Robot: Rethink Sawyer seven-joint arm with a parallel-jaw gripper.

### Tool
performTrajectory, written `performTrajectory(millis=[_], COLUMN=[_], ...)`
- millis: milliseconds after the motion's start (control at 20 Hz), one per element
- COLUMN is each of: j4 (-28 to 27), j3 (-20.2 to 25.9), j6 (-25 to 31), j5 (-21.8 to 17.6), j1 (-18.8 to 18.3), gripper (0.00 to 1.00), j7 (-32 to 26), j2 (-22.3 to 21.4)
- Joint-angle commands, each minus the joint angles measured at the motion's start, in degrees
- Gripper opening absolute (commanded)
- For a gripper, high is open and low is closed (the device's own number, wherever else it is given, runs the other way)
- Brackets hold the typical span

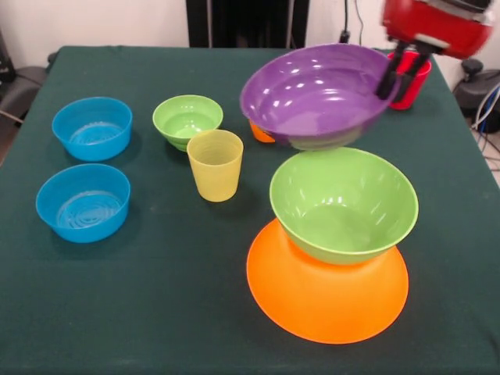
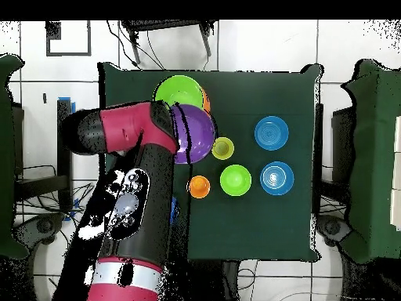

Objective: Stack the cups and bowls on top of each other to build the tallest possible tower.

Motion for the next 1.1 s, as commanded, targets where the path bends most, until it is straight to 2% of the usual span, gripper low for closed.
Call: performTrajectory(millis=[50,250,500,700,850,1100], j4=[-16.14,-23.15,-27.03,-31.14,-32.95,-37.28], j3=[0.44,-1.76,-1.93,-1.71,-1.53,-2.20], j6=[14.48,19.69,17.99,16.77,14.54,13.90], j5=[-4.80,-6.17,-7.08,-6.63,-6.08,-5.71], j1=[2.66,3.62,2.97,2.06,1.95,2.28], gripper=[0.00,0.00,0.00,0.00,0.00,0.00], j7=[0.23,-0.49,-1.56,-1.89,-1.02,0.11], j2=[5.03,7.65,10.49,14.57,17.53,21.47])
